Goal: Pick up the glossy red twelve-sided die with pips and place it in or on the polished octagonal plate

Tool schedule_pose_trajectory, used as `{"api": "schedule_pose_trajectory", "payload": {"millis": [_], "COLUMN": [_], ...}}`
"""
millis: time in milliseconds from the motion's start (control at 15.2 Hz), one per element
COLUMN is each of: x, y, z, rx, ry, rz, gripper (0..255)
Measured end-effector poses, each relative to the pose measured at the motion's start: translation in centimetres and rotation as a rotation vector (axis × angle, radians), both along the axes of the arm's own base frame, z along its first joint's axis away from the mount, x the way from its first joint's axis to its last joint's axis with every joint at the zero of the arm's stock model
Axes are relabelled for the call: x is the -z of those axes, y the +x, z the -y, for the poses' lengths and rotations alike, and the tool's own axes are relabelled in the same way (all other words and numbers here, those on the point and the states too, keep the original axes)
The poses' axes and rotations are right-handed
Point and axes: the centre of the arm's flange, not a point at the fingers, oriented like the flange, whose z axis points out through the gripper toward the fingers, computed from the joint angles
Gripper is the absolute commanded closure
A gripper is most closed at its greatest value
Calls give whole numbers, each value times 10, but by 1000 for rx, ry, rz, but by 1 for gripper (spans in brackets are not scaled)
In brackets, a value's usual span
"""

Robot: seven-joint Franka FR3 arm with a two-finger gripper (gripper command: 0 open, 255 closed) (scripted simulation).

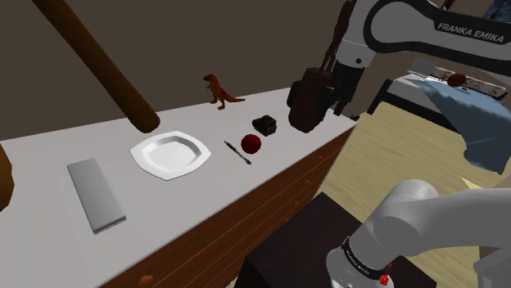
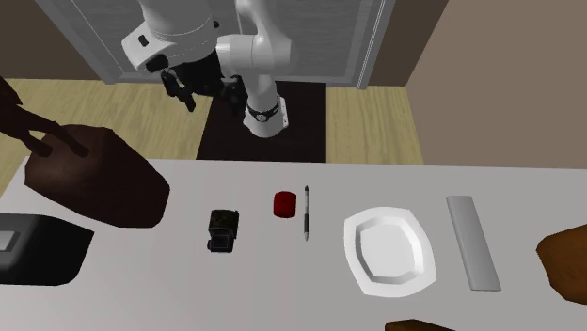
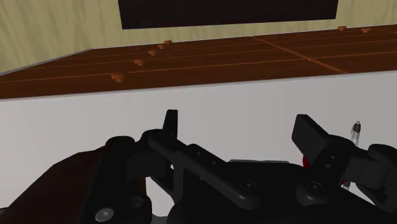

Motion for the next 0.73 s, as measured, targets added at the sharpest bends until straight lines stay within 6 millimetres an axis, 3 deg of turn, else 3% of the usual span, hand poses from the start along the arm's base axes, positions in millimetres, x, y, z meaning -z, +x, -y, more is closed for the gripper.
{"api": "schedule_pose_trajectory", "payload": {"millis": [132, 726], "x": [3, 56], "y": [3, 71], "z": [-3, -66], "rx": [-7, -126], "ry": [1, 25], "rz": [0, 1], "gripper": [0, 0]}}
